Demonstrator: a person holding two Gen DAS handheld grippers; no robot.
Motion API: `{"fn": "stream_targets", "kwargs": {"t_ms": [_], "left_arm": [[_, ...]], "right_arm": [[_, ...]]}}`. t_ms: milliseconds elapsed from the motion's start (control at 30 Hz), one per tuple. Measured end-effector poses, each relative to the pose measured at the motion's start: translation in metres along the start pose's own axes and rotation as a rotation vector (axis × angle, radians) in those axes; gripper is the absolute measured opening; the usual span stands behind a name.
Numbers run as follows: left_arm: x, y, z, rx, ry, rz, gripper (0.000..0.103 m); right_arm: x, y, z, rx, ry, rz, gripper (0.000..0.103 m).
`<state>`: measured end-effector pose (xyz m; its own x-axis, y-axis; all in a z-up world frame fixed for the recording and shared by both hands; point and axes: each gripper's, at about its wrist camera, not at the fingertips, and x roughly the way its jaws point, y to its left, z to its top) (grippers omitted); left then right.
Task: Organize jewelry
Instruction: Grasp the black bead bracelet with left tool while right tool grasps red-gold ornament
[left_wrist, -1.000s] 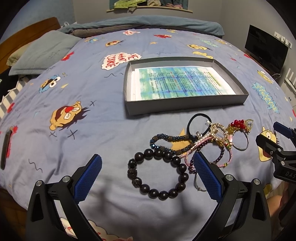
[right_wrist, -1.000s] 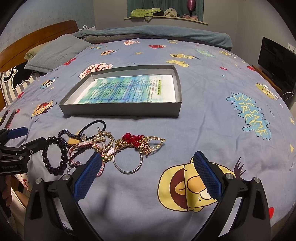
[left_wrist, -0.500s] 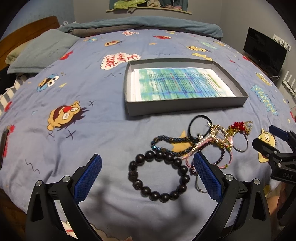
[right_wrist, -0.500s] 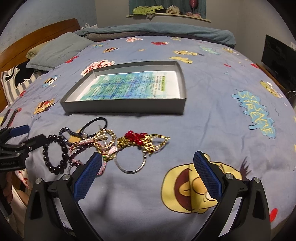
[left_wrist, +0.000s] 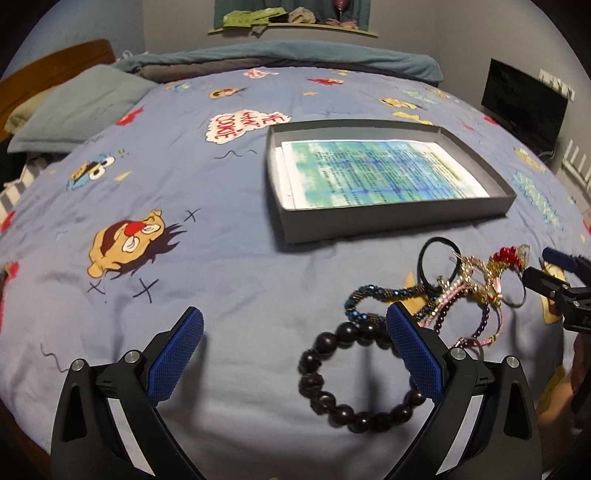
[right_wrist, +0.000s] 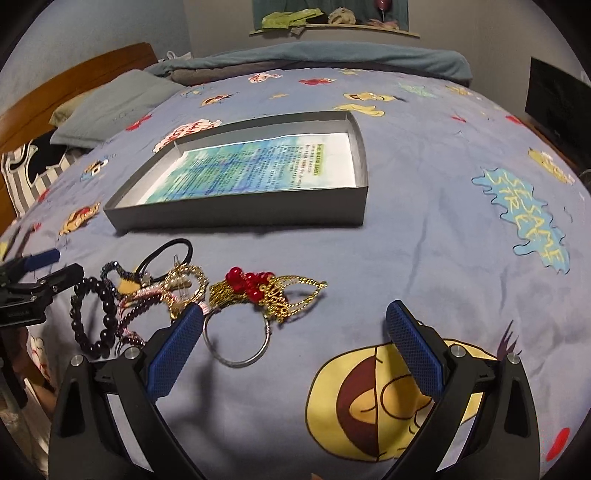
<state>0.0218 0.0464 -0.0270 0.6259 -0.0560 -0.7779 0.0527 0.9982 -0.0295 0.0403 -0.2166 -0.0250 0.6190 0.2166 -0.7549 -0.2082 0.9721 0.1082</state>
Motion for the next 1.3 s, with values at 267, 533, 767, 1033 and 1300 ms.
{"fn": "stream_targets", "kwargs": {"t_ms": [267, 533, 767, 1033, 1300], "left_arm": [[0.005, 0.009, -0.004, 0.007, 0.001, 0.02, 0.098], [0.009, 0.011, -0.006, 0.021, 0.02, 0.011, 0.098], [0.003, 0.01, -0.009, 0.026, 0.008, -0.055, 0.098], [0.001, -0.001, -0.019, 0.09, 0.034, -0.126, 0.095], [0.003, -0.003, -0.029, 0.145, 0.066, -0.12, 0.052]], "right_arm": [[0.005, -0.012, 0.001, 0.061, 0.011, 0.073, 0.074], [0.008, -0.016, 0.004, 0.088, -0.005, 0.084, 0.051], [0.007, -0.017, 0.006, 0.114, -0.01, 0.145, 0.023], [-0.004, -0.016, 0.008, 0.103, -0.063, 0.15, 0.021], [-0.013, -0.017, 0.009, 0.1, -0.108, 0.145, 0.021]]}}
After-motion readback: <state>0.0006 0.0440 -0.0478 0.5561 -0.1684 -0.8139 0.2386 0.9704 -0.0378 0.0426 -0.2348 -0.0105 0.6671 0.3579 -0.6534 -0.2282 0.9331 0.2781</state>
